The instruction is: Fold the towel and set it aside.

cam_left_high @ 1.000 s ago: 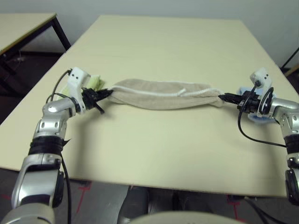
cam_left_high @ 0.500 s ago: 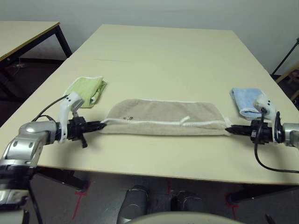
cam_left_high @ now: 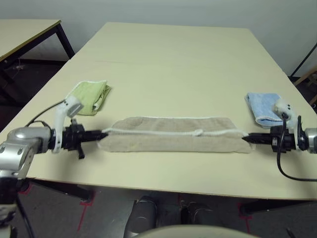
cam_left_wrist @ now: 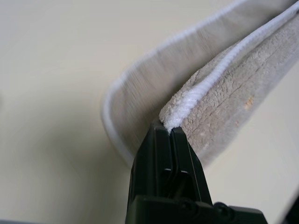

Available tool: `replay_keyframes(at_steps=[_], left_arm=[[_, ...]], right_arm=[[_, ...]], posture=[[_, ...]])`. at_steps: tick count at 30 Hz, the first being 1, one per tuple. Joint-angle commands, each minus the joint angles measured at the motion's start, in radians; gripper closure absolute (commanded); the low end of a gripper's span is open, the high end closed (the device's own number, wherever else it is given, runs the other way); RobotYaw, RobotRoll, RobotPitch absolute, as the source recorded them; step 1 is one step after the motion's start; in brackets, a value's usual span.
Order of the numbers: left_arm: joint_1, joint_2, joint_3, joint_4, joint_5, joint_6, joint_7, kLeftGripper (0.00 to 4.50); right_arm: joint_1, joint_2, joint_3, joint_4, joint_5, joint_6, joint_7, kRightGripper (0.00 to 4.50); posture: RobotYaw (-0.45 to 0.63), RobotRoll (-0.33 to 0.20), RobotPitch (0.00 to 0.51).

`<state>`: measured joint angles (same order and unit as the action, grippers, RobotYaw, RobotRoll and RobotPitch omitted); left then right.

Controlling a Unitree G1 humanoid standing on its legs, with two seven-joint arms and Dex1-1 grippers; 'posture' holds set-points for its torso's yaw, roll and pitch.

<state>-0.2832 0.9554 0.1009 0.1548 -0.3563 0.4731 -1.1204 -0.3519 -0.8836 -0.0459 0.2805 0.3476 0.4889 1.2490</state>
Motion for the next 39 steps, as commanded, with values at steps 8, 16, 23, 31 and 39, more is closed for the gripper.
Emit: replay_keyframes(at_steps=[8, 16, 23, 31, 39], left_arm=[[-0.115, -0.067, -0.076, 0.168, 0.113, -0.118, 0.029, 4.48], [-0.140, -0.097, -0.082, 0.220, 0.153, -0.147, 0.066, 4.28], [-0.176, -0.116, -0.040, 0.217, 0.129, -0.112, 0.100, 2.08], [-0.209, -0.124, 0.000, 0.076, 0.066, -0.006, 0.122, 0.02], [-0.167, -0.208, 0.052, -0.235, -0.067, 0.196, 0.244, 0.02]], right_arm=[[-0.086, 0.055, 0.045, 0.186, -0.139, -0.210, -0.098, 4.50], [-0.122, 0.101, 0.032, 0.234, -0.161, -0.281, -0.158, 3.77], [-0.164, 0.098, -0.003, 0.232, -0.123, -0.243, -0.150, 1.32], [-0.159, 0.126, -0.057, 0.097, -0.032, -0.145, -0.159, 0.00], [-0.068, 0.246, -0.111, -0.203, 0.109, 0.010, -0.280, 0.00]], posture=[[0.15, 0.000, 0.078], [0.15, 0.000, 0.076], [0.15, 0.000, 0.076], [0.16, 0.000, 0.081], [0.15, 0.000, 0.083]])
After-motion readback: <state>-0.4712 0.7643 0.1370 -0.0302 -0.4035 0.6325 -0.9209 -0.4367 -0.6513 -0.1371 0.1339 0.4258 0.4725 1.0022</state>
